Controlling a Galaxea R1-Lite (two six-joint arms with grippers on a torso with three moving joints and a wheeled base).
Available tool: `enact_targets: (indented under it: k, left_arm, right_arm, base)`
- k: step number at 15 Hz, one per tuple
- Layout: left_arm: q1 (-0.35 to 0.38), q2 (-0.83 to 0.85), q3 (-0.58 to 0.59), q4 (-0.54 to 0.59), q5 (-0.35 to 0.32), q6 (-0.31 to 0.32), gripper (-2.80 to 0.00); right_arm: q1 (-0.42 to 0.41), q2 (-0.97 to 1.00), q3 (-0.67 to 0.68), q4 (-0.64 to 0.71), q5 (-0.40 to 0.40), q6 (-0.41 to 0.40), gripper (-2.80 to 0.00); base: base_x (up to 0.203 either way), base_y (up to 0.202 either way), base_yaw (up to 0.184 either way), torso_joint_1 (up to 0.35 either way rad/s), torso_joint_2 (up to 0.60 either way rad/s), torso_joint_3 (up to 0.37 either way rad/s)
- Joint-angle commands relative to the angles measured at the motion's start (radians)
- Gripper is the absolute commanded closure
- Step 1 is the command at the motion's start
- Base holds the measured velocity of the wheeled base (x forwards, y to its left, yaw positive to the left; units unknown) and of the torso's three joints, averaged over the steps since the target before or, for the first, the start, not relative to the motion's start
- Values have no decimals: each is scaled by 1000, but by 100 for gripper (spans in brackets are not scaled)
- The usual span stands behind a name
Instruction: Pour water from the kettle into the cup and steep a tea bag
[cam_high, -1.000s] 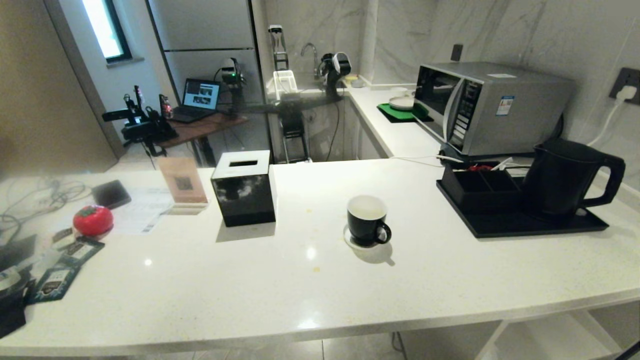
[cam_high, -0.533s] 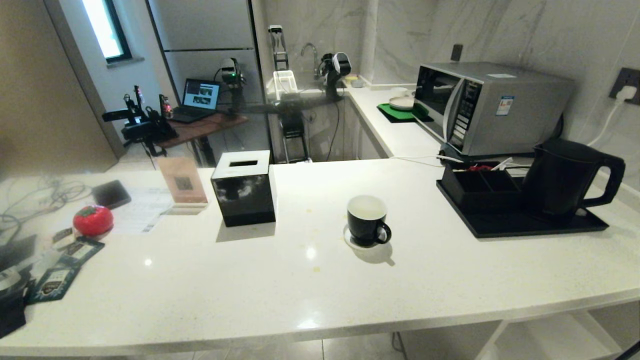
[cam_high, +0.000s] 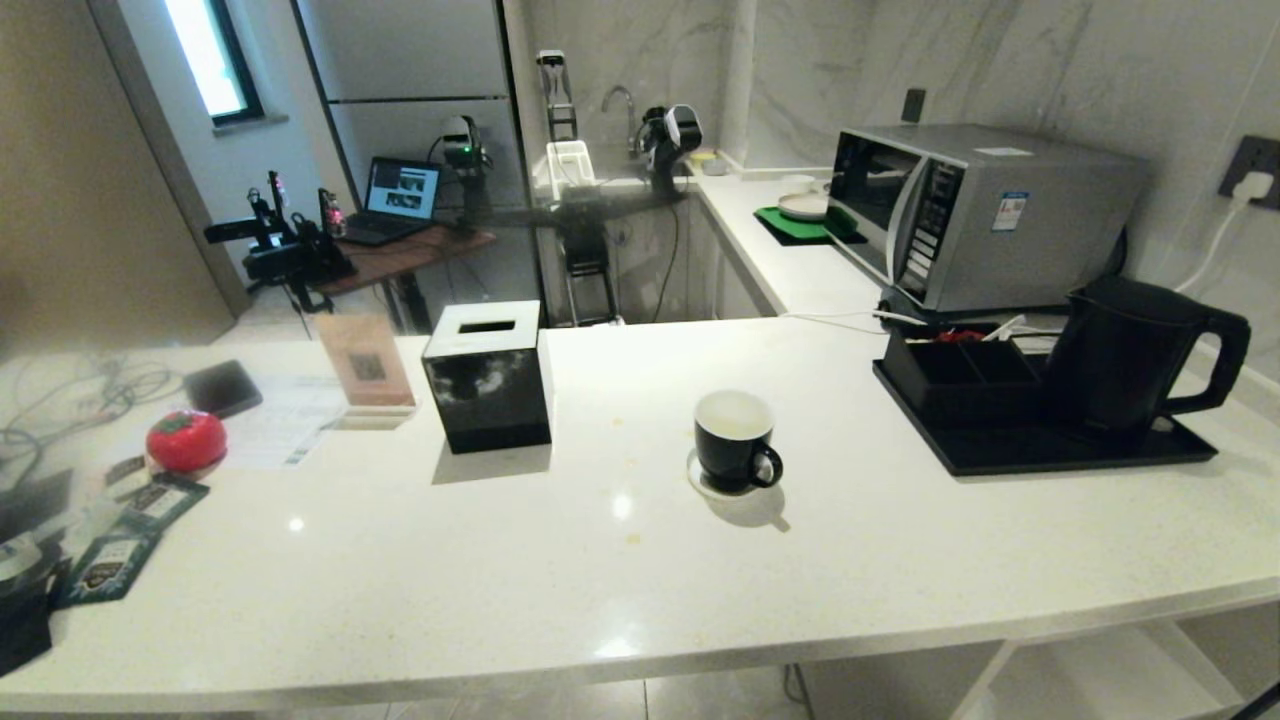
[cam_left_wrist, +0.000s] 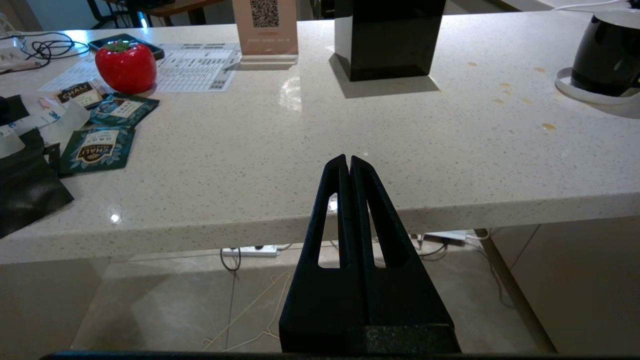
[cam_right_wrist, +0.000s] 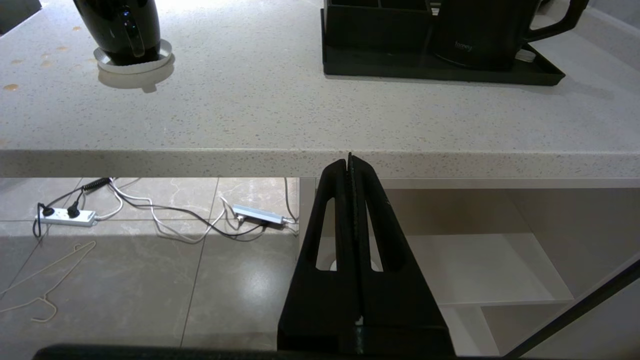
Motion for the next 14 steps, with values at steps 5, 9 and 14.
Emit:
enact_targets:
  k: [5, 9, 14]
  left_arm:
    - [0, 0, 0, -2, 0, 0, 0]
    - [0, 0, 0, -2, 0, 0, 0]
    - [0, 2, 0, 0, 0, 0, 0]
  right_arm:
    - [0, 2, 0, 1, 0, 2, 0]
    - [0, 2, -3, 6, -3, 29, 0]
    - [0, 2, -3, 1, -24, 71, 0]
  base:
    - [0, 0, 0, 0, 0, 0]
    - [0, 0, 0, 0, 0, 0]
    - [0, 0, 0, 0, 0, 0]
